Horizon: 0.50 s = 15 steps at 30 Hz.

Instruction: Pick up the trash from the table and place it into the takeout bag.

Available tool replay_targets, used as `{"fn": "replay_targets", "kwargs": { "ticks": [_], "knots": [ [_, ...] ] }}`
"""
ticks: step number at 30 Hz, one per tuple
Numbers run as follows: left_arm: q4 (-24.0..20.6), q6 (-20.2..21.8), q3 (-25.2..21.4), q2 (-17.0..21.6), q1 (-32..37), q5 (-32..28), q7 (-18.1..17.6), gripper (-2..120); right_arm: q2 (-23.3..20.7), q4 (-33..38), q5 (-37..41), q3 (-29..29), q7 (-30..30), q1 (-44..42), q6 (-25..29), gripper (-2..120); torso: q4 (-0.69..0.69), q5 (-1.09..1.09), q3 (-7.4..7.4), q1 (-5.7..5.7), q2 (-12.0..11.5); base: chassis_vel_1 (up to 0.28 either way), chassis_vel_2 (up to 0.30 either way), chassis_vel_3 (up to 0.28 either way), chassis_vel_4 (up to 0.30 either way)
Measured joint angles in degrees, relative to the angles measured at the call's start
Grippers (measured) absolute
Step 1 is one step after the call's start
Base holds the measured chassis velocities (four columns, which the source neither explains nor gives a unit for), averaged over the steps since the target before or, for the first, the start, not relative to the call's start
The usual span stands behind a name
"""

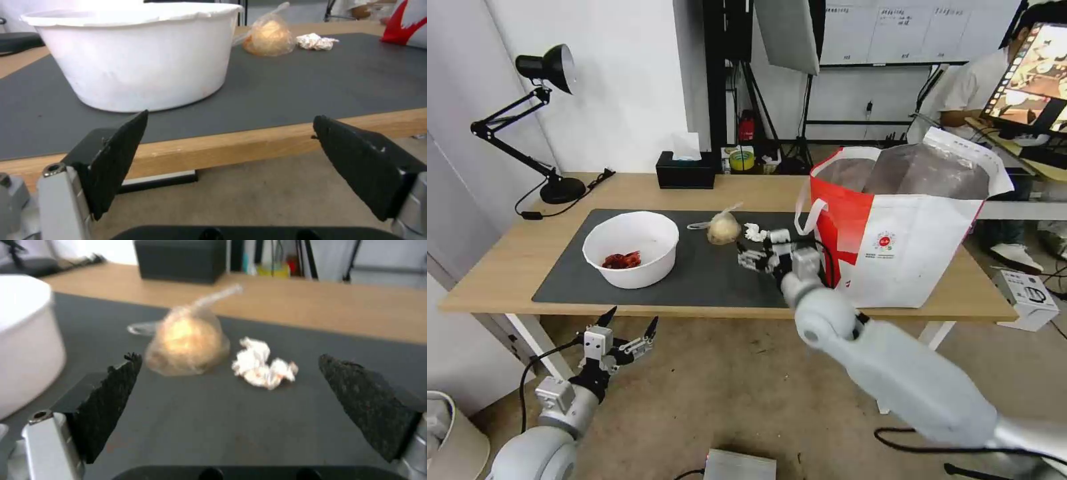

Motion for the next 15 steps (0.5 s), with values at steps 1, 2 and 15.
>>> {"fn": "replay_targets", "kwargs": {
  "ticks": [1,2,15],
  "knots": [
    [0.00,0.00,0.00,0.00,0.00,0.00,0.00,100,0.00,0.00,0.00,0.00,0.00,0.00,0.00,100,0.00,0.00,0.00,0.00,0.00,0.000,0.000,0.000,0.000],
    [-0.01,-0.05,-0.13,-0.46,0.09,0.00,-0.02,100,1.38,-1.48,1.93,-0.63,2.40,1.18,-1.24,100,0.01,0.01,0.00,0.00,0.00,0.000,0.000,0.000,0.000],
    [-0.52,-0.27,-0.44,-0.94,0.63,-0.02,0.00,100,8.21,-13.42,4.12,-0.74,7.79,5.50,-2.37,100,0.00,0.00,0.00,0.00,0.00,0.000,0.000,0.000,0.000]
  ]
}}
